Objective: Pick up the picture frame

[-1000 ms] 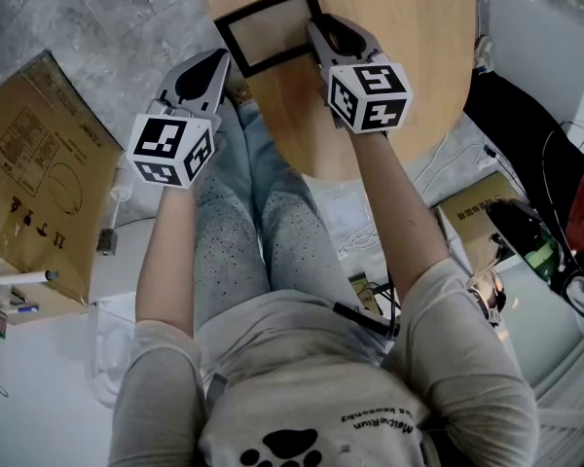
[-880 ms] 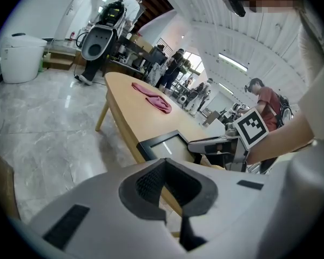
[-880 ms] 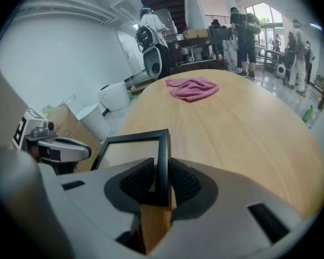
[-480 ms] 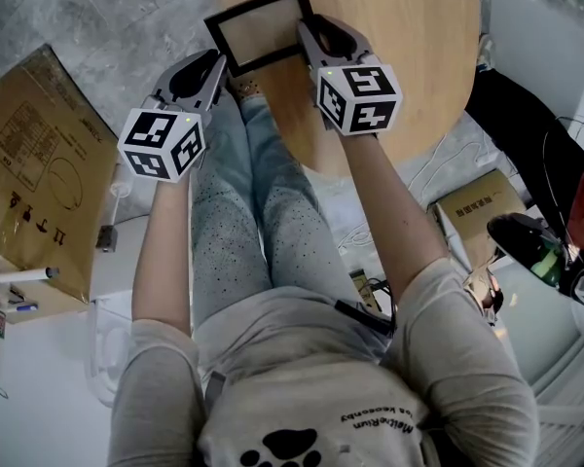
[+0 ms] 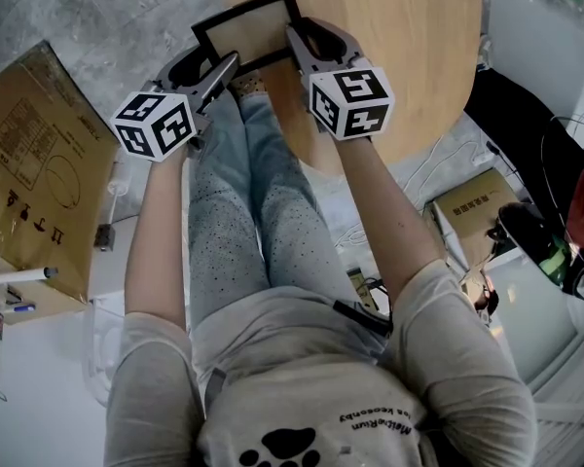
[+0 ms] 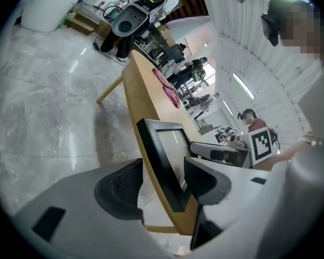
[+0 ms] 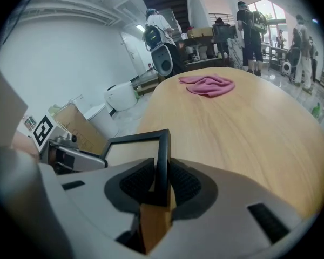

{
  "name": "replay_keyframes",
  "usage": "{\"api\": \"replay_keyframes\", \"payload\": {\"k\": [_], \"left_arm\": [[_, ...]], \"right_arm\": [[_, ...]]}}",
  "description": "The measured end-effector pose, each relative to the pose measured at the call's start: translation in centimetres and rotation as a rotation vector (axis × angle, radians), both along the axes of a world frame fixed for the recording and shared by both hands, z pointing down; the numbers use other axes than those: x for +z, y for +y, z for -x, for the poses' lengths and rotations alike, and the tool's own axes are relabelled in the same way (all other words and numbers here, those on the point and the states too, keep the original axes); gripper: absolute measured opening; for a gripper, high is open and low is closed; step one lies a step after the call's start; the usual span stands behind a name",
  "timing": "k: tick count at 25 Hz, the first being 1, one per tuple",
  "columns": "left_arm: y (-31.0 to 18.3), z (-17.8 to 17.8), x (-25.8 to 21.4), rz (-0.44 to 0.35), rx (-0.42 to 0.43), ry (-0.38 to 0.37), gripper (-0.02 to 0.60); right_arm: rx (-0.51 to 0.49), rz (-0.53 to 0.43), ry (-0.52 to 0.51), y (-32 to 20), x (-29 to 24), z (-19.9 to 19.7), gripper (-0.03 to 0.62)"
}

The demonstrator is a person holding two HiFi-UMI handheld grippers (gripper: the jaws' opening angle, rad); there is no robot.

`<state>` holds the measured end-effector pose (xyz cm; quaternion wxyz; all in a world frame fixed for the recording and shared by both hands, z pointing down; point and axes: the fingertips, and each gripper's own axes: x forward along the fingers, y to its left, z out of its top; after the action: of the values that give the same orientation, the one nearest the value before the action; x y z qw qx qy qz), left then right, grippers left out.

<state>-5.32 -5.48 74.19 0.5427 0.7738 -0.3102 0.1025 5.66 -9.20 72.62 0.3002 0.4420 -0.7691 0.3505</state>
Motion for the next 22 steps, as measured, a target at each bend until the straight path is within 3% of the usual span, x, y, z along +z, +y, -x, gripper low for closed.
{"api": "replay_keyframes", "payload": {"k": [13,17,22], "left_arm": [[-0.1,-0.5,-0.6,0.071,-0.069,0.231,0.232],[0.5,-0.7,-1.5,0.076,-0.044,0.294,0.229],[0.6,-0.6,-2.3,0.052,-0.039,0.301,0.083]], "right_arm": [[-0.099,0.045,-0.074,1.7,0.2,2.7,0.091],[-0.133,0.062,-0.09,2.3,0.3,3.3,0.091],[-0.145,0.076,-0.106,2.7,0.3,3.9,0.091]]}}
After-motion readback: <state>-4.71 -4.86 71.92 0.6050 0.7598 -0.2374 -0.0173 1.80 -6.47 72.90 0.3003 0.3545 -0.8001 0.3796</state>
